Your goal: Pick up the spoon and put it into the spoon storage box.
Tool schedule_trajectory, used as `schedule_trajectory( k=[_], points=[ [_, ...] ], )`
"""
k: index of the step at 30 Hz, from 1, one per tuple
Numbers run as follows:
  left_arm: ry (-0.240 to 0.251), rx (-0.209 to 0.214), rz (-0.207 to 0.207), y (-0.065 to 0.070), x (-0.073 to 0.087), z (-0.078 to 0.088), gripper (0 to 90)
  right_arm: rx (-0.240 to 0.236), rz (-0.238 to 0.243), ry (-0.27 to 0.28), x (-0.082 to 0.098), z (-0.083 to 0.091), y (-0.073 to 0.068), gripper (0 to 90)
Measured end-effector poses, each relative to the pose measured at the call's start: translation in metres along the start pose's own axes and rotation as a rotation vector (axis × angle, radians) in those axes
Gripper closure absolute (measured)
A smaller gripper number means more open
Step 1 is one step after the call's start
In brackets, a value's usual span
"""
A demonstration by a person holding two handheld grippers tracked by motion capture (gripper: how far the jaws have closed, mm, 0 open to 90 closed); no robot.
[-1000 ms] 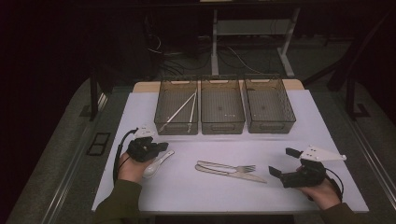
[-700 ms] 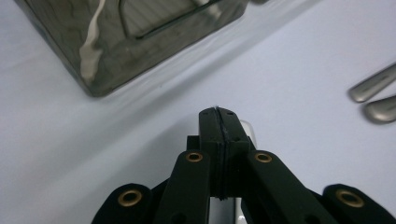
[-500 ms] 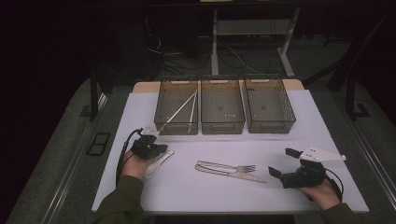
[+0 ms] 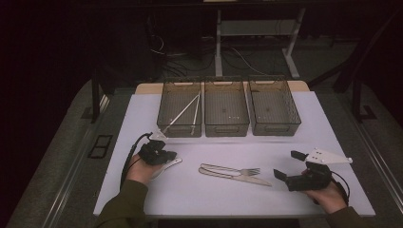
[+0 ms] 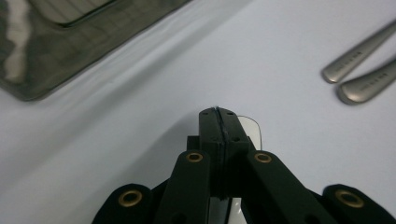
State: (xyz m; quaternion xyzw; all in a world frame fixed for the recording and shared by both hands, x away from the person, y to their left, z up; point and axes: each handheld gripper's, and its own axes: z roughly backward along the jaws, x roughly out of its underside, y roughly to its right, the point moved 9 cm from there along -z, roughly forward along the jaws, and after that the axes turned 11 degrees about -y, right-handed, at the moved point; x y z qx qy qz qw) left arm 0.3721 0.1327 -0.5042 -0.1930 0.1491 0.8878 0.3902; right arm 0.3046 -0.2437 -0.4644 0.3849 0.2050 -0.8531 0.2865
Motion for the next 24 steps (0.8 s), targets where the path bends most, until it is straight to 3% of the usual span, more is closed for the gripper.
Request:
schedule_trajectory(
  k=[11, 17, 24],
  points=[
    [-0.003, 0.073, -0.066, 0.025, -0.003, 0.002, 88.6, 0.000, -0.002, 0.000, 0.000, 0.000, 0.000, 1.4],
    [-0.003, 0.065, -0.083, 0.029, -0.003, 0.004, 88.6, 0.000, 0.002, 0.002, 0.000, 0.001, 0.000, 1.4],
    [0.082, 0.029, -0.045, 0.022, -0.002, 0.032, 88.4, 0.001, -0.002, 0.002, 0.000, 0.001, 0.001, 1.4]
  ],
)
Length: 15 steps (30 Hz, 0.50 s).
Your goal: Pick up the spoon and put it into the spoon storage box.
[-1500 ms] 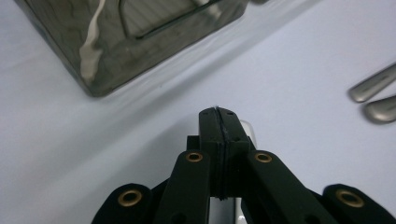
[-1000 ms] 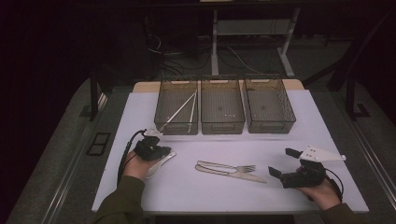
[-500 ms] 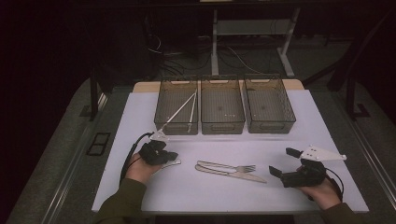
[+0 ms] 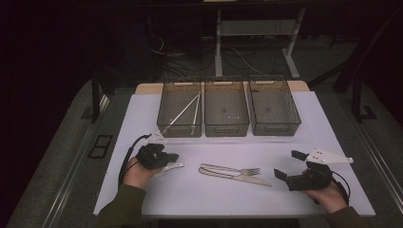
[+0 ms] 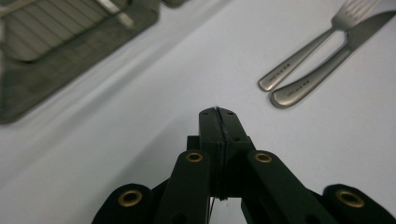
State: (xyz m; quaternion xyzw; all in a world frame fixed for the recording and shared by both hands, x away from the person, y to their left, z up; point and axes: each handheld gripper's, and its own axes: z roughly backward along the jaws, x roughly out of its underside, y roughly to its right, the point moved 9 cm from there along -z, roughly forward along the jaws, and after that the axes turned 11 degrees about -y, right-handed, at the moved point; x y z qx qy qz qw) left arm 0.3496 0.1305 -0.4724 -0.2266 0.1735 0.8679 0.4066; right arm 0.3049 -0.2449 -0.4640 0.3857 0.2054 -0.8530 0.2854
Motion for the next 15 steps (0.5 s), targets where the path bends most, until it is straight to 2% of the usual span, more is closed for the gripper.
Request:
schedule_trajectory(
  k=[3, 11, 15],
  points=[
    [0.017, -0.025, 0.017, -0.004, 0.006, 0.010, 80.2, 0.001, -0.002, 0.002, 0.000, 0.000, 0.000, 1.4],
    [0.030, -0.039, 0.082, -0.017, 0.041, 0.026, 61.0, 0.002, 0.003, -0.001, 0.000, 0.000, 0.000, 1.4],
    [0.043, -0.043, 0.132, -0.024, 0.055, 0.029, 52.7, 0.003, 0.004, -0.002, 0.000, 0.000, 0.000, 1.4]
  ],
)
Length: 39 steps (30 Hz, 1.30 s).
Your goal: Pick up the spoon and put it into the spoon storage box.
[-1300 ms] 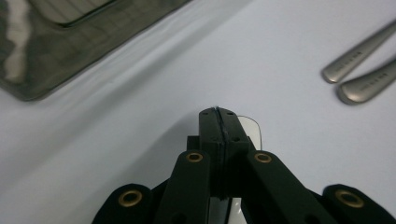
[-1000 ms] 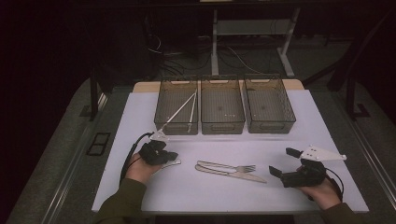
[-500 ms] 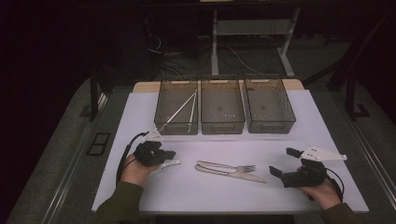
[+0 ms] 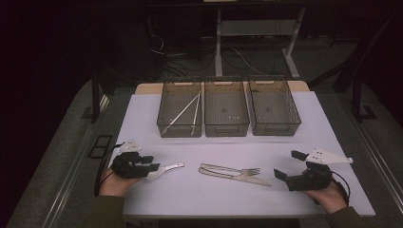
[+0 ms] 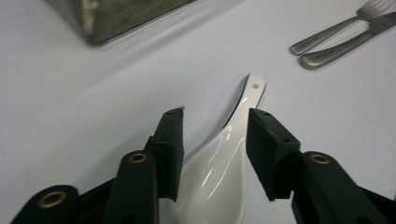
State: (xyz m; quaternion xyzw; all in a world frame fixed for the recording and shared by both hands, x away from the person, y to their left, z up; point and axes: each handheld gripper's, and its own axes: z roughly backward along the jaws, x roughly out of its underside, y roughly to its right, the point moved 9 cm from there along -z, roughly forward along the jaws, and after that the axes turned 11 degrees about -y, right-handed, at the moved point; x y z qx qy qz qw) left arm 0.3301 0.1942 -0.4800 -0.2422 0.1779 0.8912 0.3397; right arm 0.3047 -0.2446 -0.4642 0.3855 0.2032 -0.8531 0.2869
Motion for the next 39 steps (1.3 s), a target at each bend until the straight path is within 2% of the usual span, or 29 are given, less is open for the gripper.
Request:
schedule_trajectory(
  k=[5, 12, 19, 31, 39],
  points=[
    [-0.011, 0.032, 0.046, -0.006, 0.009, -0.007, 48.4, 0.000, 0.001, -0.001, 0.000, 0.000, 0.000, 1.4],
    [-0.065, 0.056, 0.030, -0.006, 0.015, -0.015, 47.9, 0.001, 0.003, -0.001, 0.000, 0.000, -0.001, 1.4],
    [-0.078, 0.056, 0.033, -0.004, 0.016, -0.018, 49.0, 0.000, 0.002, 0.000, 0.000, 0.000, -0.001, 1.4],
    [-0.144, 0.015, -0.052, 0.003, 0.019, -0.017, 58.0, 0.001, 0.000, 0.000, 0.000, 0.000, -0.001, 1.4],
    [-0.160, 0.035, -0.070, 0.008, 0.022, -0.016, 69.8, 0.001, 0.003, 0.000, 0.000, 0.000, -0.001, 1.4]
  ],
)
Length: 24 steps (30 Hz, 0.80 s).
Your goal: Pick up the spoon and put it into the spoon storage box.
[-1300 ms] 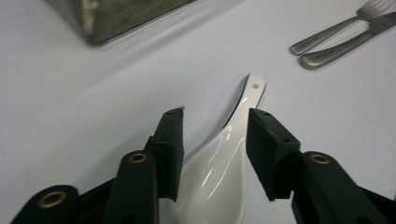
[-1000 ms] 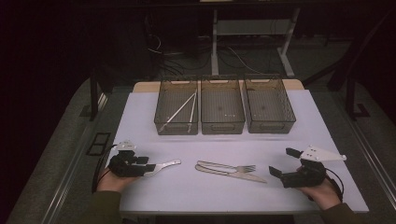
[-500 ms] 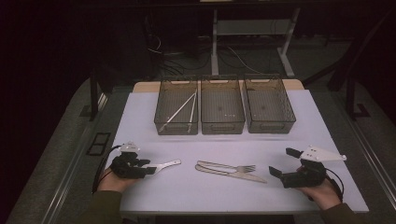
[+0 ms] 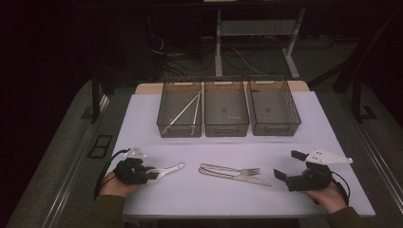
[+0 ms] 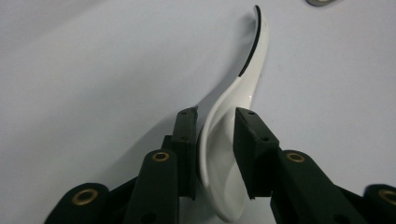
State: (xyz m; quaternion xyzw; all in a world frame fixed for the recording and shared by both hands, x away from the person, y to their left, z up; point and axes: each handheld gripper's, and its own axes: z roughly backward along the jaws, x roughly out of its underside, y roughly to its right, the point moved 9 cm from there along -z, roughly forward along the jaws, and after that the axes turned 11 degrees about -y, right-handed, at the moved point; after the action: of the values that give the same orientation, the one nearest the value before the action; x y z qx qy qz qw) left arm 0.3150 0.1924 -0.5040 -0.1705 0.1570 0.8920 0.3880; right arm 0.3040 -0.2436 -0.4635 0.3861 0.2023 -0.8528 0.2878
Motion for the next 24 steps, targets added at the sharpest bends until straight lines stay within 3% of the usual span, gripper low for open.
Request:
schedule_trajectory(
  k=[7, 16, 24],
  points=[
    [0.001, 0.019, -0.026, 0.006, -0.001, 0.003, 79.7, 0.000, 0.000, 0.000, 0.000, 0.000, 0.000, 1.4],
    [-0.021, -0.027, -0.049, 0.011, -0.004, 0.004, 80.2, -0.001, 0.001, -0.001, 0.000, 0.000, 0.000, 1.4],
    [0.002, -0.051, -0.064, 0.017, -0.013, 0.009, 80.2, -0.005, 0.003, -0.003, 0.000, 0.000, -0.001, 1.4]
  ],
)
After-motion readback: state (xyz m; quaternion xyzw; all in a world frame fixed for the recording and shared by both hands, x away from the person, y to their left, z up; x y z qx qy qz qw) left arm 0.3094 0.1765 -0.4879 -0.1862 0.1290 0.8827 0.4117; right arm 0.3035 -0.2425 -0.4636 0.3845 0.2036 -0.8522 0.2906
